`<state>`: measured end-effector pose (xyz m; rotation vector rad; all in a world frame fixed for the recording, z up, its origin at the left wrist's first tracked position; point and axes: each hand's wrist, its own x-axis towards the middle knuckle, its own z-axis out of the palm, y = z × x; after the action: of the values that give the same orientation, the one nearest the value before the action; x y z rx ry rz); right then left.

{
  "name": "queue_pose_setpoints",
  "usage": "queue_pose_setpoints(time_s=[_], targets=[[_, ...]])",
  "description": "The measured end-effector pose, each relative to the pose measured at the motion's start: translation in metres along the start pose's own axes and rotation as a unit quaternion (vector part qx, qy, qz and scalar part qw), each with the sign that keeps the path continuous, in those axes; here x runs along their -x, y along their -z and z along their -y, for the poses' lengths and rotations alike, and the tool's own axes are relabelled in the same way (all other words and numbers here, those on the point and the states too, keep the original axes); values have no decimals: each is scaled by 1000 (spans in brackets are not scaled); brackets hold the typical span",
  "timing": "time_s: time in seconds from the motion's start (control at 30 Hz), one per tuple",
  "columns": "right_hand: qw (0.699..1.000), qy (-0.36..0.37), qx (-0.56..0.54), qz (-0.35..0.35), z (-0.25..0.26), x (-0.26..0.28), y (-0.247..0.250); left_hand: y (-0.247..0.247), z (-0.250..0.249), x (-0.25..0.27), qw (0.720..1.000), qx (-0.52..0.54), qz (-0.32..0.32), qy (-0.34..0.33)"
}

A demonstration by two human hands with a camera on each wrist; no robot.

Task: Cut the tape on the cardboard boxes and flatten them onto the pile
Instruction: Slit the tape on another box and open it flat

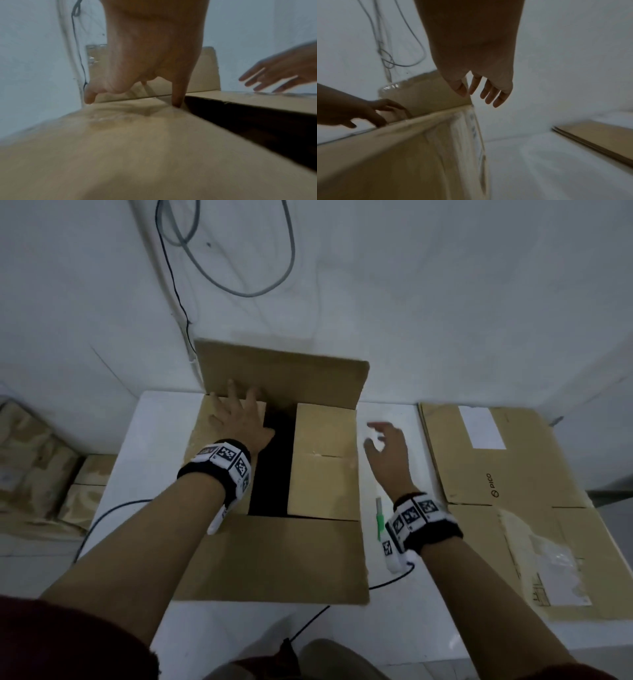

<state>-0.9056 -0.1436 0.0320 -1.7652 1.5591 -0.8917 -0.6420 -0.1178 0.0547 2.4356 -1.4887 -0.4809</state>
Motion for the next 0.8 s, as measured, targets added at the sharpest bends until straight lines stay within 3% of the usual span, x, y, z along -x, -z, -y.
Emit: queue_pose_setpoints(time_s=[0.1, 0.2, 0.33, 0.47, 0.6, 0.7, 0.8], targets=[[993, 38, 57, 97, 41, -32, -13, 7, 17, -11, 996, -76, 42, 9], [963, 4, 198, 182, 60, -50, -33, 11, 24, -16, 993, -81, 72, 36], [931, -50, 302, 198, 71, -50, -58, 10, 24, -25, 990, -86, 94, 56], [916, -85, 326, 220, 81, -40, -75, 19, 25, -26, 993, -44, 105, 45], [943, -84, 232, 224, 79, -43, -61, 46, 38, -22, 981, 87, 174, 9], [972, -66, 15, 225, 81, -36, -26, 81, 46, -13, 955, 218, 201, 19], [965, -106, -173, 163, 83, -21, 16, 120, 56, 5, 970, 185, 156, 5]])
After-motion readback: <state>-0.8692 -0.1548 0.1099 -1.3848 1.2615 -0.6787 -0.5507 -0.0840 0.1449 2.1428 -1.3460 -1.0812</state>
